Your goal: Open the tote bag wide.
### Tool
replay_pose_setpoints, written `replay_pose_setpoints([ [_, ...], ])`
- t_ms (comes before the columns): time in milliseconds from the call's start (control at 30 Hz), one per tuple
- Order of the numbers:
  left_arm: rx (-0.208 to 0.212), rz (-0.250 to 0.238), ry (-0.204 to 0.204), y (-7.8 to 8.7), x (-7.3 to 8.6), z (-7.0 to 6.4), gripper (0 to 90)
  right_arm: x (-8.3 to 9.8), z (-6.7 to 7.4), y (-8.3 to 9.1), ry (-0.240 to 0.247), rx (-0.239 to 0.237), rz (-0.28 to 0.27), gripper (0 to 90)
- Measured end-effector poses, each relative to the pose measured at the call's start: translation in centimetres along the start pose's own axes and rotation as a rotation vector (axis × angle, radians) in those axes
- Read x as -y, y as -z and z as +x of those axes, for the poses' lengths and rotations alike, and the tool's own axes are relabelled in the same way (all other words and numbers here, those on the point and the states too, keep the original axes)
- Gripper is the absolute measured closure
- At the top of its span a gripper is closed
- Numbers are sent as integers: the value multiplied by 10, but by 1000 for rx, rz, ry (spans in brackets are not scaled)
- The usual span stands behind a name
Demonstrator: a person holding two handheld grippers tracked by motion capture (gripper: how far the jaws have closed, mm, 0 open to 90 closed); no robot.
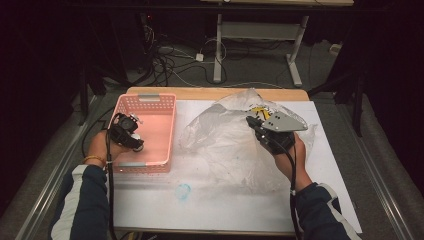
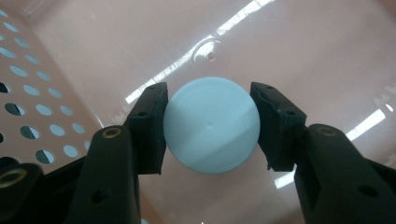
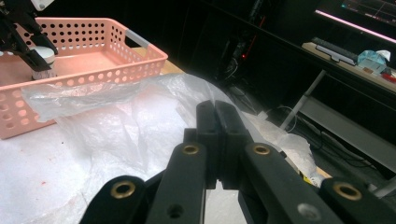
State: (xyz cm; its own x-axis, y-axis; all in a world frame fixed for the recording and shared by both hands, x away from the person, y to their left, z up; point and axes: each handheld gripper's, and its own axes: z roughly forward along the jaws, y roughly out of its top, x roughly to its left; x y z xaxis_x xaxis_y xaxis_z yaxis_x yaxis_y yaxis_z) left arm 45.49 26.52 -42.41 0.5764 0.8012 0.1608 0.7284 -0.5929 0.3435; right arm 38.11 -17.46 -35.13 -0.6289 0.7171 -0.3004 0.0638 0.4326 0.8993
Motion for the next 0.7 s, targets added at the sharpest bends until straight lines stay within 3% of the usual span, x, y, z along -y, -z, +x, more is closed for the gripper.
replay_pose_setpoints([
  [200, -9, -50, -3, 4, 1, -3, 479, 0, 1, 0, 0, 0, -6, 900],
  [400, -27, -146, -1, 12, 5, -6, 479, 0, 2, 0, 2, 5, -10, 900],
  [700, -42, -230, -5, 20, 11, -10, 480, 0, 4, 0, 8, 7, -9, 900],
])
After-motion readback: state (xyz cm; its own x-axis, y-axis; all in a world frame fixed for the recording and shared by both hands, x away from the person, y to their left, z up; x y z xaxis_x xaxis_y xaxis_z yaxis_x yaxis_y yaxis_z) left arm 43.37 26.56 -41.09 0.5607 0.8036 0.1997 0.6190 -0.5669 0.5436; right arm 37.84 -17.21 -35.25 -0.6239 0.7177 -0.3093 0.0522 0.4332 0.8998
